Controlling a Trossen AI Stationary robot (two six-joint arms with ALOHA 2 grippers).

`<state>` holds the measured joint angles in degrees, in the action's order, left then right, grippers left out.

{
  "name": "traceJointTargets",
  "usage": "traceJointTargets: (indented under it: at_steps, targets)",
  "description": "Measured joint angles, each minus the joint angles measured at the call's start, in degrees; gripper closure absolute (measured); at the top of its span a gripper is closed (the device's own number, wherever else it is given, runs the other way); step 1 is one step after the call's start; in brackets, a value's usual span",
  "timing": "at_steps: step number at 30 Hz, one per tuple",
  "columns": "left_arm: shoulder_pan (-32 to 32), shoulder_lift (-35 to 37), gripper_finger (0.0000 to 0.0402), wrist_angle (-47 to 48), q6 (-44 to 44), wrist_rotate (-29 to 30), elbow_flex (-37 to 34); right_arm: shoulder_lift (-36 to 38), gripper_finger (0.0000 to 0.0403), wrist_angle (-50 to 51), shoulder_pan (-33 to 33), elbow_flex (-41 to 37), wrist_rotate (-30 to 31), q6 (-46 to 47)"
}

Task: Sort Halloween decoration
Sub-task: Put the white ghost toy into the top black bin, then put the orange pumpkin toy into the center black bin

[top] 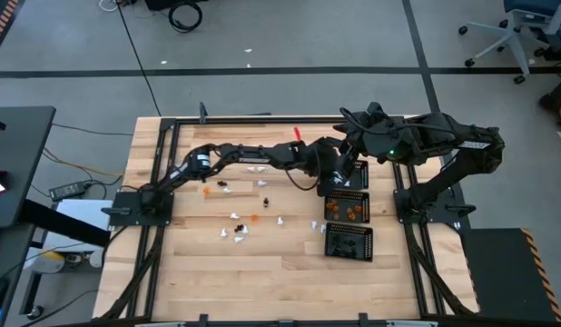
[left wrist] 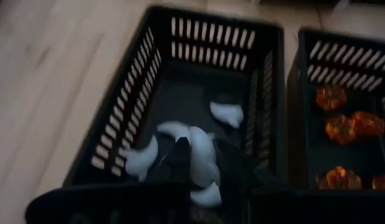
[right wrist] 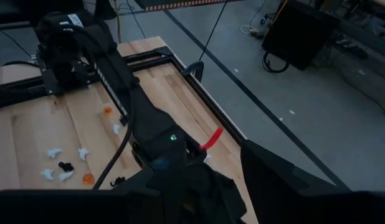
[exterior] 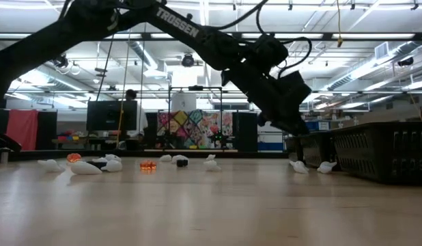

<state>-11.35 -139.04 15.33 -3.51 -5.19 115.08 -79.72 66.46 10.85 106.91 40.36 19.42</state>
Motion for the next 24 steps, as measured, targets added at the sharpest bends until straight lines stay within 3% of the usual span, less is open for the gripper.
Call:
traceJointTargets:
  at_steps: [10, 14, 20, 24]
  targets:
    - [0.35, -0.26, 0.0277, -2.12, 0.03, -0.26, 0.44, 0.97, 0.0245, -0.17, -0.11, 0.00, 0.48, -0.07]
    - [0.70, 0.78, 0.0252, 1.09, 0.78, -0.26, 0.38, 1.57, 0.0245, -0.37, -0.11, 0.00, 1.07, 0.04]
    - [2.21, 5.76, 0.0260, 10.84, -2.84, 1.74, -0.16, 2.60, 0.0245, 0.27, -0.13, 0.00, 3.31, 0.31]
    - [3.65, 10.78, 0.0280, 8.78, -6.57, 4.02, -6.50, 2.73, 0.0245, 1.06, -0.13, -0.02, 3.93, 0.42]
